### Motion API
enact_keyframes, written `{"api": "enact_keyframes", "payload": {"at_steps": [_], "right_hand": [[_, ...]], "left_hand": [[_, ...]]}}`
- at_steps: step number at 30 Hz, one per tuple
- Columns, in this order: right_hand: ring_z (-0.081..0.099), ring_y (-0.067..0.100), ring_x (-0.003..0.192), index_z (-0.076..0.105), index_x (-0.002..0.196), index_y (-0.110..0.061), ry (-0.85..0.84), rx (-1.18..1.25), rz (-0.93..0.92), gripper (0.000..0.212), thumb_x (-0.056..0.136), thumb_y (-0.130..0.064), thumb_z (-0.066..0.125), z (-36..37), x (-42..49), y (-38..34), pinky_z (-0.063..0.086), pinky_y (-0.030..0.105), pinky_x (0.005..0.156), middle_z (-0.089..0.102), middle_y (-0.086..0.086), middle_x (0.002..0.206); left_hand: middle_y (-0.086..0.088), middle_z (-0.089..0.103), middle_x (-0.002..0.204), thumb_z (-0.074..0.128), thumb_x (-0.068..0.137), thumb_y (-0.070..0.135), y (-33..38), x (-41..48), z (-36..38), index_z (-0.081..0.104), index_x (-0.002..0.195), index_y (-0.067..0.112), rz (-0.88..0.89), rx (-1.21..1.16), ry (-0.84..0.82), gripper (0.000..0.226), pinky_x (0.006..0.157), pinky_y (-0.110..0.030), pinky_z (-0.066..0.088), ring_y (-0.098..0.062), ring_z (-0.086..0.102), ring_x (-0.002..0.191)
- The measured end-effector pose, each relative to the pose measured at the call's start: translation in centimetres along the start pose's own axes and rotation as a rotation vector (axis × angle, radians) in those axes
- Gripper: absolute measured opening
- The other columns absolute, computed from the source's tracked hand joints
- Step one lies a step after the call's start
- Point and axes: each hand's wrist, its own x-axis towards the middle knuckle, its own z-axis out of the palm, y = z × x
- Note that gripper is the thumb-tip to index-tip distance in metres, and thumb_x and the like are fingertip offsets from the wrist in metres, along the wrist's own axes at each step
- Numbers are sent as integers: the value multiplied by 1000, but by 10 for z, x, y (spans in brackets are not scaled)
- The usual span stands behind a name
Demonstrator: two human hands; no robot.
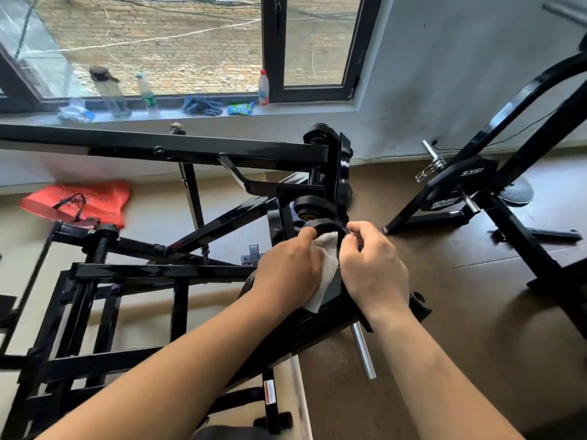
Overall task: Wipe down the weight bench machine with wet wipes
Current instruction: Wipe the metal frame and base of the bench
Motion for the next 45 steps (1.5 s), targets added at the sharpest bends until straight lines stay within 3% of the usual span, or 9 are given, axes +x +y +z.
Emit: {"api": "enact_keyframes", "payload": {"at_steps": [5,9,13,16,18,27,35,40,45], "right_hand": [[59,15,118,61,132,-30,28,27,-19,33,102,-33,47,1,-1,3,45,34,96,66,-9,129],[60,12,115,62,130,-31,31,48,-21,32,101,-36,49,-1,-3,1,46,33,93,67,-10,126],[58,8,111,64,127,-32,57,86,-18,30,103,-35,48,-2,-3,3,41,29,89,68,-12,125],[54,3,106,65,127,-30,70,141,8,30,105,-34,45,-3,-2,4,37,27,86,68,-13,123],[56,5,107,65,126,-30,67,150,22,31,105,-33,43,-2,-1,4,37,28,86,69,-13,123],[55,21,113,58,134,-28,-102,-153,39,38,105,-37,34,5,11,6,38,38,89,63,-1,133],[58,25,110,63,117,-24,-62,-370,-165,35,104,-39,34,16,1,2,44,40,86,67,-2,117],[63,24,92,67,96,-20,23,-577,-435,30,100,-36,42,28,-13,11,50,39,79,69,-2,96],[62,24,88,67,89,-20,67,-620,-478,32,101,-39,43,28,-14,13,49,39,75,69,-2,91]], "left_hand": [[-7,63,111,72,86,12,-12,-1,8,75,101,11,182,10,278,16,79,-36,52,-30,56,100],[3,72,112,66,96,15,-7,1,4,74,112,16,343,-68,114,19,75,-39,58,-24,66,100],[5,66,129,32,108,42,-14,0,-3,63,130,18,344,-86,-63,46,95,-40,50,-20,61,116],[0,31,167,21,110,47,-16,1,-3,30,161,16,401,-16,-237,60,125,-24,15,-11,22,154],[-1,8,173,14,108,52,-12,9,0,10,165,18,444,58,-321,67,127,-23,-3,-7,-3,158],[10,-15,171,9,107,55,-38,-20,-20,-9,163,24,351,113,-449,66,127,-26,-9,1,-21,153],[-5,21,167,17,106,61,-41,-34,-39,-3,164,18,60,122,-480,75,123,-42,25,-21,19,154],[-8,27,164,19,106,61,-45,-48,-41,1,164,17,16,85,-442,75,120,-41,27,-24,26,151],[-7,26,164,17,106,61,-57,-109,-61,-7,163,14,-87,64,-472,78,119,-38,29,-23,30,149]]}}
